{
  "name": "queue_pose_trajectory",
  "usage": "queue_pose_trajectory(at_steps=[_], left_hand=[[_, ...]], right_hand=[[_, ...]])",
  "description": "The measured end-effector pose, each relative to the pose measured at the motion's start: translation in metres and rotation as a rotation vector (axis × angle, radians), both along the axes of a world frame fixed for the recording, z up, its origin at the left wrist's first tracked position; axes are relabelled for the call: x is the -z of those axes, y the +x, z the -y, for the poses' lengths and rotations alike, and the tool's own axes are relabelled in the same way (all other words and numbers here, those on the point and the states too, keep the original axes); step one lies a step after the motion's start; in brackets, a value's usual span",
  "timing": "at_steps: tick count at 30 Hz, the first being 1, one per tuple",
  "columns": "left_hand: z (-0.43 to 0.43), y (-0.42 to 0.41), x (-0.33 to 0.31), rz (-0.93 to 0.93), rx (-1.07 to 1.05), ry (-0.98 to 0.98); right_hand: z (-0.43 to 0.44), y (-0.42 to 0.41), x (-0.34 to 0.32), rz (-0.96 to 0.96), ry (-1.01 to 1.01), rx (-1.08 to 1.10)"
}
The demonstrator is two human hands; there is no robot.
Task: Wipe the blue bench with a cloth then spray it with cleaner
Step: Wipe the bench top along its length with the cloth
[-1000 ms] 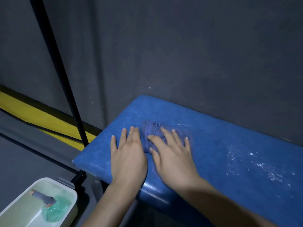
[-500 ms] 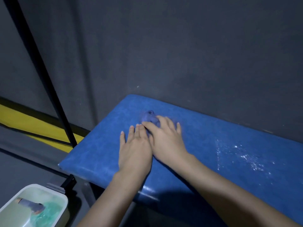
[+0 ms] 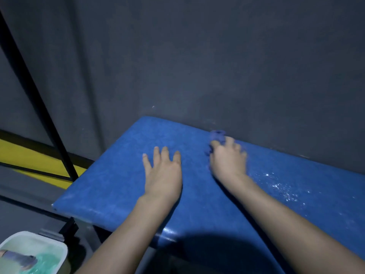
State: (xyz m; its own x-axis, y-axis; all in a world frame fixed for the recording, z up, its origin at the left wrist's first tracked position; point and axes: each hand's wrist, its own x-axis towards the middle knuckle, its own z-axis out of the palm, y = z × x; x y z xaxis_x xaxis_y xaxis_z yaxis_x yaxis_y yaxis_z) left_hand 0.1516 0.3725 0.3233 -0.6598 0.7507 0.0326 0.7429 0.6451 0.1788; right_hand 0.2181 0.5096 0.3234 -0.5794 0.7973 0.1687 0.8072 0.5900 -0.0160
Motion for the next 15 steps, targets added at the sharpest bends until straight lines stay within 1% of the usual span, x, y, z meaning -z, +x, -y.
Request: queue_pose_trajectory(at_steps=[2,3,5,7,8,12,13,15], left_hand=[[-0.008,0.003,0.002,0.005,0.059,-0.008],[-0.010,0.004,0.003,0.003,0.063,-0.022],[-0.013,0.005,0.004,-0.001,0.049,-0.051],[-0.013,0.006,0.003,-0.010,0.027,-0.072],[-0.013,0.007,0.003,-0.017,0.024,-0.077],[-0.013,0.006,0.004,-0.017,0.036,-0.094],[-0.014,0.007,0.003,-0.015,0.040,-0.101],[-0.015,0.008,0.000,-0.012,0.044,-0.118]], right_hand=[[0.012,-0.027,0.007,-0.069,0.033,-0.226],[0.014,-0.038,0.006,-0.094,0.015,-0.281],[0.004,-0.046,0.005,-0.099,-0.014,-0.263],[-0.024,-0.034,0.003,-0.080,-0.011,-0.159],[-0.041,-0.019,0.002,-0.064,-0.021,-0.072],[-0.099,0.062,-0.002,-0.049,-0.071,0.352],[-0.106,0.079,-0.004,-0.043,-0.097,0.427],[-0.108,0.091,-0.007,-0.049,-0.139,0.504]])
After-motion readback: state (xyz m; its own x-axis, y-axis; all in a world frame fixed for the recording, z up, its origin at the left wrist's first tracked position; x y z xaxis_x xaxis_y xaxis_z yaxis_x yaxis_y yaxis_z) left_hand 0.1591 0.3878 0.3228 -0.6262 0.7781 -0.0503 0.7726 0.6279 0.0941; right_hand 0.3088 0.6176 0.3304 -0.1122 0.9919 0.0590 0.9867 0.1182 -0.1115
